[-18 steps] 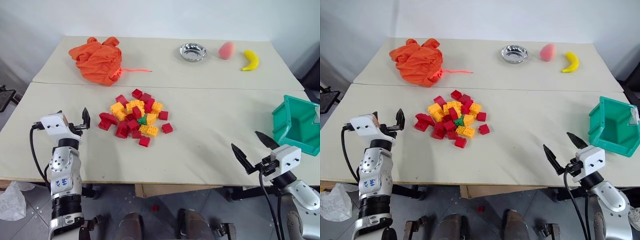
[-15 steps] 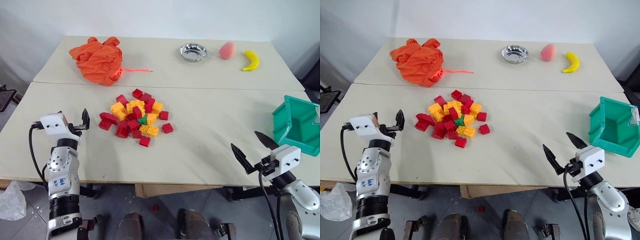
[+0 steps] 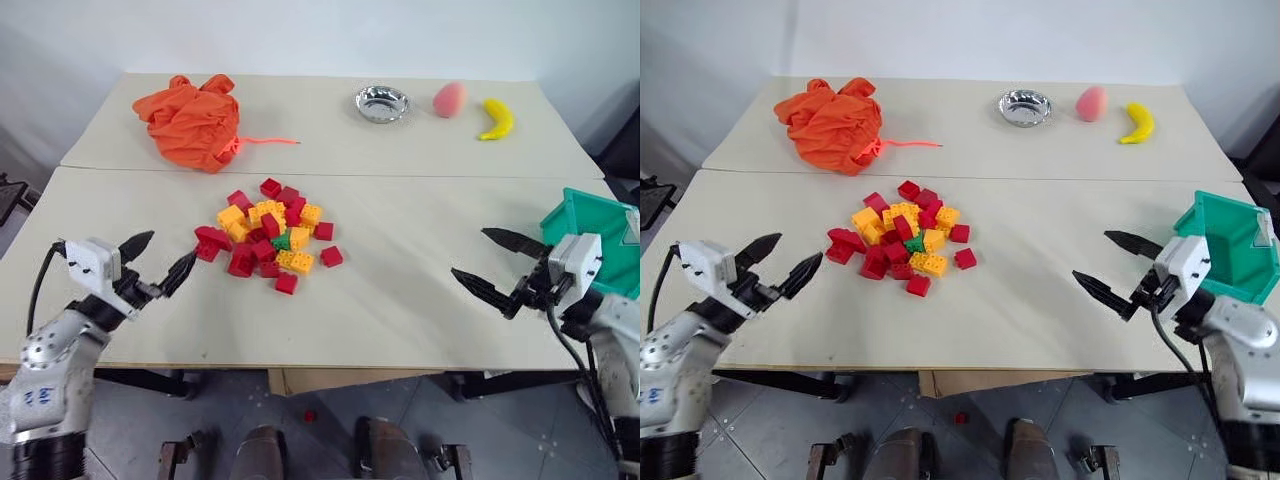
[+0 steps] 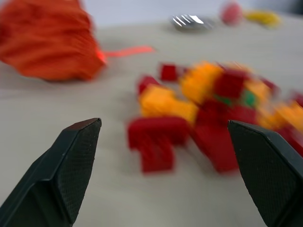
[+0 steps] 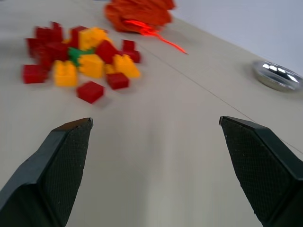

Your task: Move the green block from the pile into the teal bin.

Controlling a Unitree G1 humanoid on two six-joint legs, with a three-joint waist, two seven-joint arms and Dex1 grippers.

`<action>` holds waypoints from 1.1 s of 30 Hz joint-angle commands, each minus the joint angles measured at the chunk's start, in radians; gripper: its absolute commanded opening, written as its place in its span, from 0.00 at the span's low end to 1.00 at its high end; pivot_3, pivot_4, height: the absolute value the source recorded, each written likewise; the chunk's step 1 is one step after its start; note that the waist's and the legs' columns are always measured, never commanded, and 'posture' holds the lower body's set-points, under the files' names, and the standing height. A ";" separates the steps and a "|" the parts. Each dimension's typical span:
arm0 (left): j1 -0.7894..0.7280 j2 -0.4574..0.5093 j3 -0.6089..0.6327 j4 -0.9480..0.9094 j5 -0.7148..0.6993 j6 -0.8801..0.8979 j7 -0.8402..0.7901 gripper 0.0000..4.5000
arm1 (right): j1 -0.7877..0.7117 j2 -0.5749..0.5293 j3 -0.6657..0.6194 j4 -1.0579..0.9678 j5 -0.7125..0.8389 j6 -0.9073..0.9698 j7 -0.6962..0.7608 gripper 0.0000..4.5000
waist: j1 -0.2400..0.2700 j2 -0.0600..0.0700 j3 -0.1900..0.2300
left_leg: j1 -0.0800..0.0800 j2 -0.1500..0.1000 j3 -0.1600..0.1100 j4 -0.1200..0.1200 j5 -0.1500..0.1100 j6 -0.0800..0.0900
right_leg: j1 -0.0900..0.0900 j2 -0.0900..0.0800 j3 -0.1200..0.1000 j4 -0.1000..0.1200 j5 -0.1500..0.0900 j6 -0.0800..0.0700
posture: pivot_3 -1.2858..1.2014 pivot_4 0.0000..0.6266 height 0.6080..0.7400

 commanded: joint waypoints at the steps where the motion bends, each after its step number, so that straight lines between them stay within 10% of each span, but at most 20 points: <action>1: 0.053 0.035 0.036 -0.059 -0.020 -0.010 -0.089 1.00 | -0.030 -0.011 0.039 -0.006 -0.013 -0.001 0.065 1.00 | 0.003 0.000 0.000 | 0.000 0.000 0.000 0.000 0.000 0.000 | 0.000 0.000 0.000 0.000 0.000 0.000 | 0.52 0.24 1.00; 9: 0.001 0.038 -0.097 -0.045 0.014 -0.052 -0.240 0.52 | -0.038 -0.003 0.070 -0.015 -0.020 0.028 0.079 1.00 | 0.013 0.000 0.000 | 0.000 0.000 0.000 0.001 0.000 0.000 | 0.000 0.000 0.000 0.000 0.000 0.000 | 0.52 0.24 1.00; 16: -0.359 -0.037 -0.344 0.128 0.059 0.062 -0.307 0.02 | -0.018 0.003 0.040 -0.019 -0.031 0.030 0.038 1.00 | 0.031 0.000 0.000 | 0.000 0.000 0.000 0.002 0.000 0.000 | 0.000 0.000 0.000 0.001 0.000 0.000 | 0.52 0.24 1.00; 23: -0.749 -0.236 -0.478 0.456 0.148 0.149 -0.265 0.01 | 0.004 0.028 0.028 -0.057 -0.039 0.021 -0.015 1.00 | 0.027 -0.001 0.000 | -0.002 -0.001 0.001 0.003 0.000 0.000 | 0.000 0.001 0.000 -0.001 0.001 0.003 | 0.52 0.24 1.00; 33: -1.008 -0.267 -0.444 0.871 0.294 0.084 -0.131 0.01 | -0.003 0.058 0.045 -0.095 -0.050 0.027 -0.064 1.00 | 0.022 -0.002 0.000 | -0.002 -0.001 0.001 0.003 0.000 0.000 | 0.000 0.001 0.000 -0.001 0.001 0.003 | 0.52 0.24 1.00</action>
